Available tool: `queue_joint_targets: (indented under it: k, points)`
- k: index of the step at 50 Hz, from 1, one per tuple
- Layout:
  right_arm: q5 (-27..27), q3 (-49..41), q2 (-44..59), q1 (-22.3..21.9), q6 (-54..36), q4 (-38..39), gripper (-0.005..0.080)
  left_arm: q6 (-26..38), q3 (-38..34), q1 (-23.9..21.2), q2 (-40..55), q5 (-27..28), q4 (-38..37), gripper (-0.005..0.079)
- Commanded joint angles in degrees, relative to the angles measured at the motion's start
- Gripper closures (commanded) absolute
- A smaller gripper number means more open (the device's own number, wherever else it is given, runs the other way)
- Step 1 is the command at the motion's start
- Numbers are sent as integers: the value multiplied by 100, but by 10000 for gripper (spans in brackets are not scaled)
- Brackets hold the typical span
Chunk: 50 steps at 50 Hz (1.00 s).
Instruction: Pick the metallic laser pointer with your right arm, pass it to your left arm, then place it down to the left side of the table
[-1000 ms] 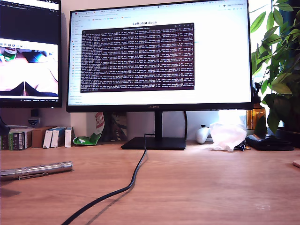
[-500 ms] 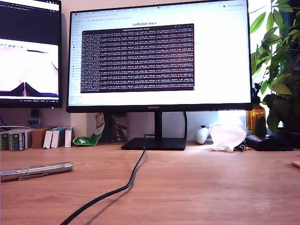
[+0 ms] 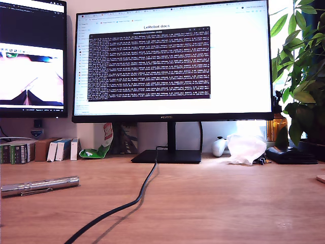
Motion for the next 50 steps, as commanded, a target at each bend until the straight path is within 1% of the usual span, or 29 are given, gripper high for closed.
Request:
queue_joint_targets:
  k: [1,8,16,41,50]
  points:
    - [-15,-79,-122,-9,4,-15,762,-24,-177,-70,-162,-94,-52,755]
    - [-17,-79,-356,-9,2,-308,762,7,-177,-129,-518,-269,-306,755]
    - [-20,-79,-570,-4,2,-476,762,7,-175,-129,-951,-282,-675,755]
    - [-13,-79,-1856,-4,-20,-1353,762,0,-175,-129,-2957,-538,-2396,755]
    - [11,-79,-2321,-4,-20,-1633,762,-59,-175,-129,-3574,-608,-2887,755]
